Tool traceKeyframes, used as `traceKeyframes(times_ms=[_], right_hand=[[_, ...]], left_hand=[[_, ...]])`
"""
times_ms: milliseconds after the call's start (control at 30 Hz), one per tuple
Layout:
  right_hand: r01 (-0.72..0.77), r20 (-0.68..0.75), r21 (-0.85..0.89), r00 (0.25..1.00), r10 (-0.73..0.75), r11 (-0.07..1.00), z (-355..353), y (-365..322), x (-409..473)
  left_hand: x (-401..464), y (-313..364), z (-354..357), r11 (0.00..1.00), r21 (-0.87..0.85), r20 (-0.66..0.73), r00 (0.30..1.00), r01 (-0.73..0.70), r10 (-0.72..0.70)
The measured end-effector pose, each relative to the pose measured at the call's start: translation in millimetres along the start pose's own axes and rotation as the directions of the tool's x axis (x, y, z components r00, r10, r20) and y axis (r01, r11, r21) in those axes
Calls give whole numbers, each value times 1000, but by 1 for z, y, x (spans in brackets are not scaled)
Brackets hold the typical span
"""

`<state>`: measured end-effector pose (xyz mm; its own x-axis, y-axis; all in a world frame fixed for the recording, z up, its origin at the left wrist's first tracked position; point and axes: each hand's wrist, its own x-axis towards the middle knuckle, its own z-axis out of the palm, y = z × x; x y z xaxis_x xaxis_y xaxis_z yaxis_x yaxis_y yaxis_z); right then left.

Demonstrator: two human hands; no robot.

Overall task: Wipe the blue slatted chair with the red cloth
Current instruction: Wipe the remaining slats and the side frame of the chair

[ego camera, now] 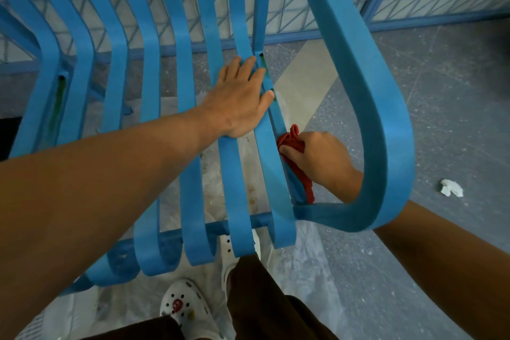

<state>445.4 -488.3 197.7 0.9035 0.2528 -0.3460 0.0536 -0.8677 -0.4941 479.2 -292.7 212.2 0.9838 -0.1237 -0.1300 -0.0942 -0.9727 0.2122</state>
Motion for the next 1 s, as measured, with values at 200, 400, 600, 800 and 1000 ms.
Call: traceKeyframes(times_ms=[200,400,600,800,1000], right_hand=[[23,-91,93,996,-15,995,-7,-24,44],[21,-112,113,994,-9,993,-14,-39,84],[10,-46,126,999,-4,992,-20,-41,62],[-8,5,15,1000,8,1000,-20,-26,25],[13,1,45,1000,-13,999,-11,-17,5]], left_hand=[[2,-1,3,1000,10,-3,1000,15,-15],[4,-3,5,1000,16,-9,1000,14,-14],[-9,5,4,1000,-3,37,999,23,-23],[-44,15,5,999,25,156,987,-44,39],[-42,16,1,998,57,184,983,-20,9]])
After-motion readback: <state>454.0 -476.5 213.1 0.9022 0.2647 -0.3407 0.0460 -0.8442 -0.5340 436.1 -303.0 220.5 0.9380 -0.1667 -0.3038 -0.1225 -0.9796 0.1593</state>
